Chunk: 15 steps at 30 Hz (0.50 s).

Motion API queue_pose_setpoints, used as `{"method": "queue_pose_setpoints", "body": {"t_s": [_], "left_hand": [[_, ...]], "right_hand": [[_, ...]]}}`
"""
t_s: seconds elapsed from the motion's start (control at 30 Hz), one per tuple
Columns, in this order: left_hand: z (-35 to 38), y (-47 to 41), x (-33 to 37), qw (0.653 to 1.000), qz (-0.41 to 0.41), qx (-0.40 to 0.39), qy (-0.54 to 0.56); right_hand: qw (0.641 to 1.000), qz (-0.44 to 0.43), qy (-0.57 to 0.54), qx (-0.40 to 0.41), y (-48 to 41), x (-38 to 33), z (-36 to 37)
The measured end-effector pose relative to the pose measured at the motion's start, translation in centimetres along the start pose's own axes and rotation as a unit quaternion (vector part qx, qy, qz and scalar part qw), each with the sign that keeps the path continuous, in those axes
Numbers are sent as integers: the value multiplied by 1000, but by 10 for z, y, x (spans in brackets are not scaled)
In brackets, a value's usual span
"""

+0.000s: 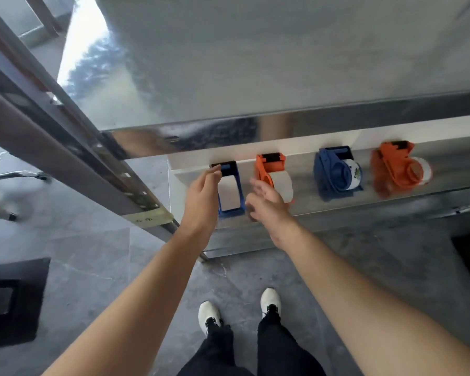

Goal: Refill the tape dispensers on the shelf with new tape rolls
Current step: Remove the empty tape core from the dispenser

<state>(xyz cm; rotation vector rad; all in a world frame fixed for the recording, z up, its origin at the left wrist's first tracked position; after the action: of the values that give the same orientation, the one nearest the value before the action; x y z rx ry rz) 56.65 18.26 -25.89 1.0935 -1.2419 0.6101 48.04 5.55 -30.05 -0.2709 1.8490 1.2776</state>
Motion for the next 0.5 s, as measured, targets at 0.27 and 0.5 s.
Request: {"method": "queue_pose_setpoints", "body": {"t_s": [0.27,0.5], "left_hand": [[-2,-19,-22,985,-17,-9,-170],[-4,-21,-29,972,-4,8,-235]], "right_hand": [[998,66,-4,11,-20,17,14],[988,117,-62,80,-44,45,9]]}}
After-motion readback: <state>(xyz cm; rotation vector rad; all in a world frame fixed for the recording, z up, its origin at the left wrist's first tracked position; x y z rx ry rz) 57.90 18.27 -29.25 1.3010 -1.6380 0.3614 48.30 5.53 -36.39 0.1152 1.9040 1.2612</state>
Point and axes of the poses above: each hand's wrist, its own y-axis away from the middle knuckle, its own z-axis out of the palm, x = y × z, the point moved 6 cm from there along -y, towards the middle knuckle, and after that the axes turned 7 degrees about z, right-handed, at the moved point
